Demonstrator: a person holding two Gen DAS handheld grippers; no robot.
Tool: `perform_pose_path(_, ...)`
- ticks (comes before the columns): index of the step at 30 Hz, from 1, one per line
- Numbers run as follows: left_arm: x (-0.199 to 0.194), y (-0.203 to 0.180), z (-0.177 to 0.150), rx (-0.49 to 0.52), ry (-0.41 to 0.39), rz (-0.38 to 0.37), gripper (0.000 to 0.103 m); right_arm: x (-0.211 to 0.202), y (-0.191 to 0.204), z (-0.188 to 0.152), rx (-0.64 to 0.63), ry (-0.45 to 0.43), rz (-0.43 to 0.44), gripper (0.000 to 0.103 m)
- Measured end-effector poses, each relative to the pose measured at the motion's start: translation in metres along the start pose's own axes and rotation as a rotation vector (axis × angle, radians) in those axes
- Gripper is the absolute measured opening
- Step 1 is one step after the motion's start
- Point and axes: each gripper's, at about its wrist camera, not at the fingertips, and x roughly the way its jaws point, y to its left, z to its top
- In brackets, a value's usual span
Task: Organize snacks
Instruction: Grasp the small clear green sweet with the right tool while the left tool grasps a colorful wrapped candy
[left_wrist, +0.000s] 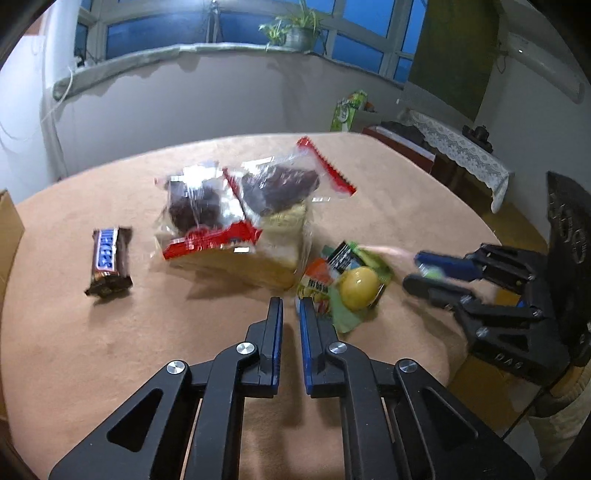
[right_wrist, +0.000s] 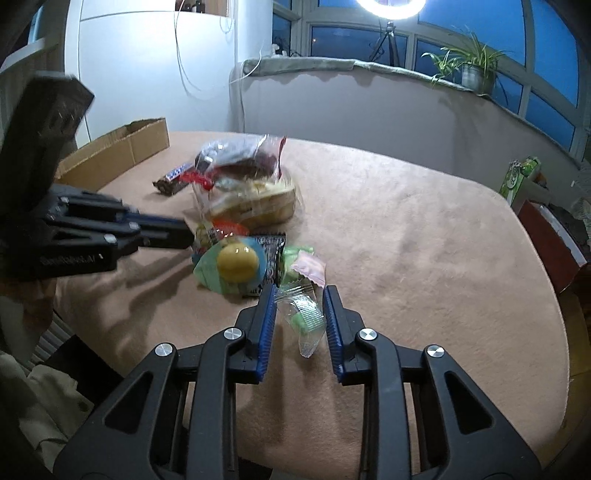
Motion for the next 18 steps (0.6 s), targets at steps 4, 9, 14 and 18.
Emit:
perform_pose_path(4, 0.003, -0.001, -0.001, -0.025, 0.011, -0.001, 0.013, -0.003, -0.001, -0.001, 0.003, 0.005, -0.015, 0.027)
perform_pose_path(9, 0.005, -0.011, 0.004, -0.006, -0.001, -0.021, 0.048, -0.004, -0.007, -0.009, 0.022, 0.018, -0.026, 0.027)
perform_pose_path(14, 0.017, -0.017, 0.009, 0.005, 0.016, -0.039, 0.048, -0.002, -0.014, -0.017, 0.042, 0.028, -0.031, 0.027)
perform_pose_path(18, 0.024, -0.022, 0.013, 0.016, 0.031, -0.046, 0.027, -0.001, -0.018, -0.020, 0.050, 0.029, -0.031, 0.027)
